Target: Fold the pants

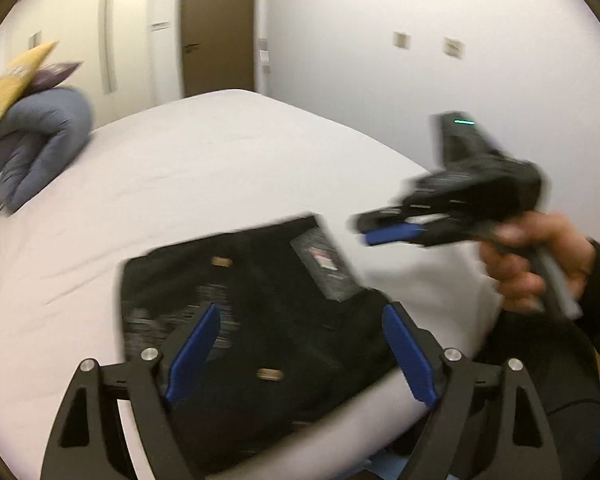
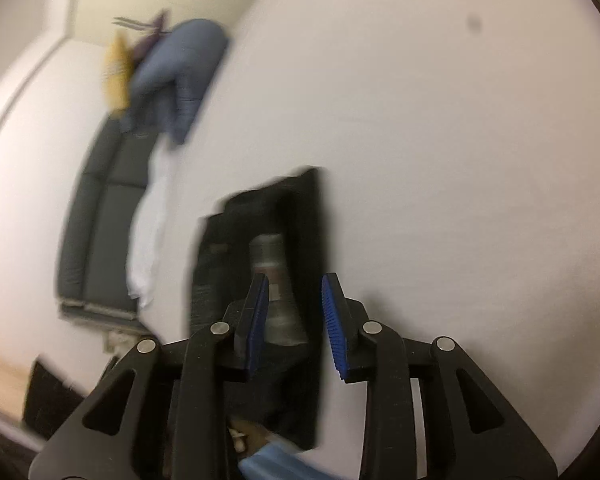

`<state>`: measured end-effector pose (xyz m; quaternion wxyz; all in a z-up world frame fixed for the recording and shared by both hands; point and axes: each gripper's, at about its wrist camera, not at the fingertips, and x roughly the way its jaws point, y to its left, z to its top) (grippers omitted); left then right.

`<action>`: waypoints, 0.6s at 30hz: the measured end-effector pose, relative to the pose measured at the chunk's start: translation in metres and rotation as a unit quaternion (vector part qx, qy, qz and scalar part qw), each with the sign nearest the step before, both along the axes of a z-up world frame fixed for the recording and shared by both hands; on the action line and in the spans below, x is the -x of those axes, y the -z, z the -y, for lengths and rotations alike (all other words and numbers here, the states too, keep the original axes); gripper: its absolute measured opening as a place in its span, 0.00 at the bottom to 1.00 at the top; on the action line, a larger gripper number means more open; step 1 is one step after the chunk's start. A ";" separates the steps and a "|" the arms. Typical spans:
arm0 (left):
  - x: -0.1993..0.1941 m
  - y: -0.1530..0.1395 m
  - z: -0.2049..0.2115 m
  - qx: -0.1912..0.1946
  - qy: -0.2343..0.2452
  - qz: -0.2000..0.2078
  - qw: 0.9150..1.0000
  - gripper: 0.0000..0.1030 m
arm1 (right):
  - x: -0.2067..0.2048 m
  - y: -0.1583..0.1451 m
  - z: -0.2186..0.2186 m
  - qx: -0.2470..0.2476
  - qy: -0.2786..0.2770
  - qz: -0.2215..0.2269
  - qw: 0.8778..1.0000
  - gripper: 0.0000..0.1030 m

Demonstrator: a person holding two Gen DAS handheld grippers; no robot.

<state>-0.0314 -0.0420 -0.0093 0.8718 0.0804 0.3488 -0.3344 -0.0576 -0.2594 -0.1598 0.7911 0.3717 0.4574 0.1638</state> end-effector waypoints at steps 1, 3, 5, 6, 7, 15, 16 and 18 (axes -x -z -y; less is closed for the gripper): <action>-0.014 0.001 -0.012 0.007 -0.019 -0.008 1.000 0.82 | -0.001 -0.007 -0.011 0.002 -0.018 0.011 1.000 0.27; -0.036 0.010 -0.028 0.011 -0.042 -0.033 0.998 0.73 | -0.005 -0.013 -0.045 0.004 -0.069 0.020 0.997 0.27; -0.049 0.028 -0.036 0.023 -0.052 -0.082 0.995 0.70 | -0.009 0.003 -0.068 0.030 -0.096 -0.006 0.995 0.27; -0.049 0.041 -0.038 0.026 -0.060 -0.116 0.991 0.62 | -0.009 0.022 -0.074 0.046 -0.100 -0.039 0.993 0.27; -0.056 0.057 -0.045 0.030 -0.070 -0.152 0.985 0.47 | -0.008 0.048 -0.078 0.070 -0.098 -0.082 0.989 0.22; -0.108 0.056 -0.062 0.046 -0.095 -0.153 0.983 0.30 | 0.015 0.056 -0.083 0.100 -0.054 -0.041 0.993 0.00; -0.119 0.059 -0.057 0.033 -0.096 -0.156 0.983 0.30 | 0.014 0.057 -0.084 0.099 -0.048 -0.045 0.993 0.00; -0.134 0.070 -0.051 0.009 -0.096 -0.164 0.982 0.29 | 0.010 0.058 -0.081 0.093 -0.038 -0.050 0.994 0.00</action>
